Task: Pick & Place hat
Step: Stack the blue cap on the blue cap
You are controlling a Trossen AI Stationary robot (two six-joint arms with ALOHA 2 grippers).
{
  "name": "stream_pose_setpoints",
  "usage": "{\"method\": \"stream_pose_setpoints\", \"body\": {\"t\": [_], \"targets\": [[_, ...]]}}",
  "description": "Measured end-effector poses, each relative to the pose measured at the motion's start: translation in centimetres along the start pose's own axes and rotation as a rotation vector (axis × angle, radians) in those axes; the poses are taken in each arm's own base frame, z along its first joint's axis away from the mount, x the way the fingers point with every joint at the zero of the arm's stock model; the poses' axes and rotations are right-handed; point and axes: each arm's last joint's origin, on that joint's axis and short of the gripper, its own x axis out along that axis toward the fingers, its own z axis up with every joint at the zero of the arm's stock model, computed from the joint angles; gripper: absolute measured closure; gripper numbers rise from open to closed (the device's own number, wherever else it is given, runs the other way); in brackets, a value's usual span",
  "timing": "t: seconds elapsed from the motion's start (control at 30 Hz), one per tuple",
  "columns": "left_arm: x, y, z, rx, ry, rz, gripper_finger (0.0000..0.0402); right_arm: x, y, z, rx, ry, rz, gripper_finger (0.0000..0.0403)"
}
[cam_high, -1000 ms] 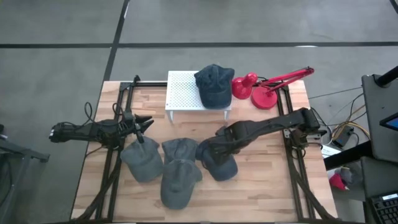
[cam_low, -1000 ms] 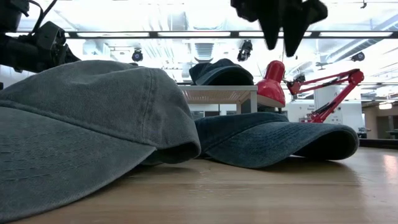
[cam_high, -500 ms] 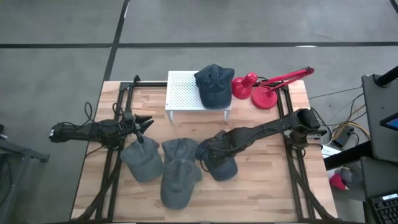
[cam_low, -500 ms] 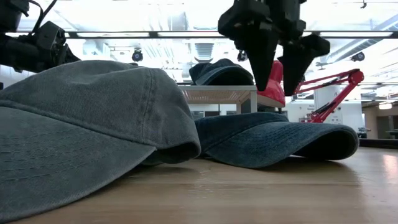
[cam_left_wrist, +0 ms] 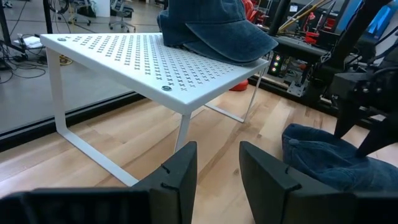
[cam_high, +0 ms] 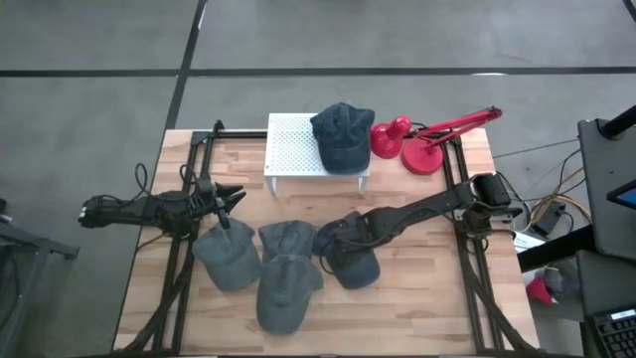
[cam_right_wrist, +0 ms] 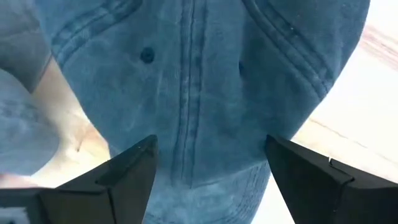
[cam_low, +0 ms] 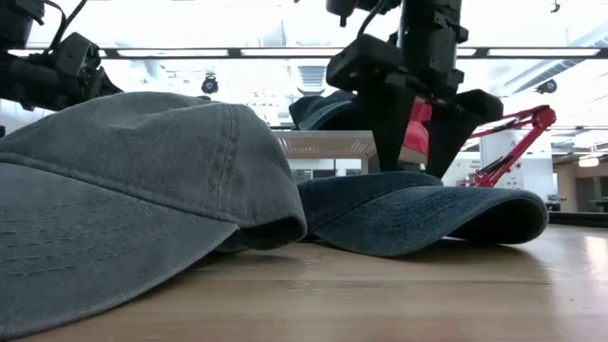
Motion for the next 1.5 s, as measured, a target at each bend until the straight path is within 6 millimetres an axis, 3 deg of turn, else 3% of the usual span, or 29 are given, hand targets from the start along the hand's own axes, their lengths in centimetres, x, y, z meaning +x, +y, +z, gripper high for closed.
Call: {"method": "stream_pose_setpoints", "body": {"t": [0.5,0.73,0.97,1.17,1.33,1.5], "targets": [[0.0,0.0,0.0,-0.006,0.000,0.000,0.0280,3.7,-1.8,-0.5,0.054,-0.011,0.016,0.0138],[0.0,0.0,0.0,-0.014,0.000,0.000,0.0280,4.5,-2.5,-0.8,0.052,0.005,-0.003,0.0201],[0.0,0.0,0.0,-0.050,0.000,0.000,0.0280,4.9,-2.9,-1.0,0.074,0.033,-0.012,0.0290],[0.0,0.0,0.0,-0.050,0.000,-0.001,0.0280,4.7,-2.9,-1.2,0.043,0.069,0.000,0.0380],[0.0,0.0,0.0,-0.050,0.000,0.000,0.0280,3.5,-2.6,-1.3,-0.006,0.127,0.061,0.0390],[0.0,0.0,0.0,-0.049,0.000,0.000,0.0280,0.7,-2.7,-1.2,-0.059,0.108,0.158,0.0392]]}}
